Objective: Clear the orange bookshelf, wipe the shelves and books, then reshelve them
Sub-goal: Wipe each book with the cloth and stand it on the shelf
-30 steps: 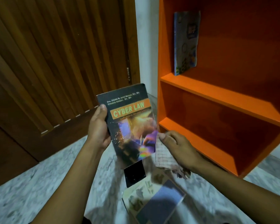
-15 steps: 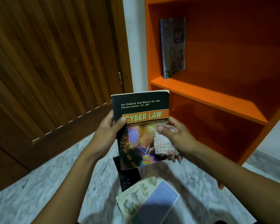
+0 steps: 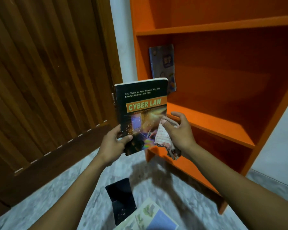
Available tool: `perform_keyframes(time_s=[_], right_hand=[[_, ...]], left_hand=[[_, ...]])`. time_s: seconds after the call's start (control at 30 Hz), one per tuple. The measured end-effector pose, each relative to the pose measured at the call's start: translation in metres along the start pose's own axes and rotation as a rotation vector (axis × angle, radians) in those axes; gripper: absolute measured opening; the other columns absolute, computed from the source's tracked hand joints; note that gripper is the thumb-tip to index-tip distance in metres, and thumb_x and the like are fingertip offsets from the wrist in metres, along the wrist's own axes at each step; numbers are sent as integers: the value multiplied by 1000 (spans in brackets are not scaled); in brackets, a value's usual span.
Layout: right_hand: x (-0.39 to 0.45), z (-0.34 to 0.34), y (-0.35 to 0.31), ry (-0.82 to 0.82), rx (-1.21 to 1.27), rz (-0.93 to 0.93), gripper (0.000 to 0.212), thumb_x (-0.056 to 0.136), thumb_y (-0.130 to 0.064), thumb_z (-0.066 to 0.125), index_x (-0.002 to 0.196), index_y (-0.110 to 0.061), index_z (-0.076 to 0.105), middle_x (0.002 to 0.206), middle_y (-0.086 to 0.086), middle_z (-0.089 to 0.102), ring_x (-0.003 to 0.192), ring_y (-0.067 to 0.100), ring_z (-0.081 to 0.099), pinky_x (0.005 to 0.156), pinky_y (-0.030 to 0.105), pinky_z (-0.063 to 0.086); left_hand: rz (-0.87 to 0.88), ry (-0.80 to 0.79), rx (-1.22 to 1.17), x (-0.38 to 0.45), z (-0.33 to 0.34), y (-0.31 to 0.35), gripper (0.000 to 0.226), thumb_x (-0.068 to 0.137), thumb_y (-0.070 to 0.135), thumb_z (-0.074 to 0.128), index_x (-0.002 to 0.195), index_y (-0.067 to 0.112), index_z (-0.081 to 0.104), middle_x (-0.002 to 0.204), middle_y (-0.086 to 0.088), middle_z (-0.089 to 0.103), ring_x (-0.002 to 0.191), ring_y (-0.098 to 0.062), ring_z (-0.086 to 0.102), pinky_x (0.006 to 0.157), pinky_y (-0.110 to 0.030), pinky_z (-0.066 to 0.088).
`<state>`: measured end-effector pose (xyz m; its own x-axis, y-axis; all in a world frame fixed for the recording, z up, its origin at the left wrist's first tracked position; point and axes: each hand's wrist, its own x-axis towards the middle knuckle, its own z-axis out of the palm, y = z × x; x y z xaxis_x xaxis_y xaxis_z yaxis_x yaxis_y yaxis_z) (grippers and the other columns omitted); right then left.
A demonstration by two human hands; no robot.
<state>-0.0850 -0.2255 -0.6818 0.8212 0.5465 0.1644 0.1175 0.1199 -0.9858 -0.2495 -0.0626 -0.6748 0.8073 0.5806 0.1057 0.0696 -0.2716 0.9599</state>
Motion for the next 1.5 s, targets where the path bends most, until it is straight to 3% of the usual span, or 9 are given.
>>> perform_keyframes(time_s=[0.13, 0.33, 0.43, 0.53, 0.6, 0.7, 0.83, 1.13, 1.5], right_hand=[[15, -11, -9, 89, 12, -27, 33, 95, -25, 67, 123, -24, 51, 108, -10, 61, 97, 12, 64, 80, 33, 56], [47, -28, -19, 189, -43, -99, 7, 87, -33, 72, 87, -32, 65, 97, 5, 71, 89, 34, 68, 73, 50, 56], [59, -31, -22, 192, -34, -138, 6, 90, -27, 71, 89, -27, 65, 94, 8, 70, 79, 26, 64, 66, 41, 51], [72, -33, -19, 182, -24, -137, 6, 91, -27, 70, 89, -26, 65, 94, 7, 70, 81, 28, 66, 68, 43, 54], [79, -35, -16, 184, -18, -133, 5, 91, -26, 69, 91, -24, 65, 99, 1, 71, 89, 26, 68, 74, 47, 57], [87, -39, -15, 168, -9, -118, 4, 92, -22, 69, 93, -21, 65, 106, -7, 71, 96, 23, 69, 83, 51, 58], [98, -42, -14, 177, 16, -124, 4, 92, -17, 68, 95, -16, 66, 100, 2, 72, 88, 29, 69, 75, 48, 57], [98, -42, 4, 162, 30, -79, 6, 91, -20, 70, 95, -17, 66, 98, -6, 72, 83, 18, 66, 74, 45, 56], [93, -51, -1, 152, 36, -74, 5, 91, -21, 71, 93, -19, 67, 87, 0, 71, 75, 18, 65, 66, 39, 53]], left_hand=[[58, 35, -62, 60, 14, 30, 30, 97, 13, 59, 119, 32, 61, 122, 2, 66, 114, -23, 64, 88, -55, 57], [80, 126, -29, 145, 55, 58, 27, 99, 11, 56, 124, 19, 55, 127, -8, 63, 113, -27, 63, 72, -37, 61], [48, 172, -3, 182, 79, 59, 23, 98, 13, 58, 117, 26, 55, 127, -10, 63, 115, -32, 61, 91, -54, 56], [55, 253, 16, 214, 103, 52, 26, 97, 14, 58, 122, 22, 58, 125, -6, 65, 112, -28, 62, 94, -45, 55], [77, 308, 43, 232, 116, 49, 25, 98, 14, 57, 123, 18, 59, 118, -2, 64, 104, -21, 59, 85, -32, 51], [57, 385, 36, 260, 126, 47, 22, 97, 14, 60, 118, 16, 62, 114, -3, 67, 102, -23, 61, 84, -34, 55], [70, 450, 173, 282, 137, 47, 6, 92, 12, 66, 97, 11, 63, 95, -3, 63, 87, -18, 58, 66, -24, 43], [-38, 428, 441, 281, 142, 30, 26, 90, 24, 70, 99, 12, 49, 96, -8, 57, 86, -27, 53, 69, -35, 37], [-65, 512, 140, 287, 156, 23, 30, 86, 18, 74, 89, 14, 45, 95, -8, 57, 90, -29, 60, 67, -35, 44]])
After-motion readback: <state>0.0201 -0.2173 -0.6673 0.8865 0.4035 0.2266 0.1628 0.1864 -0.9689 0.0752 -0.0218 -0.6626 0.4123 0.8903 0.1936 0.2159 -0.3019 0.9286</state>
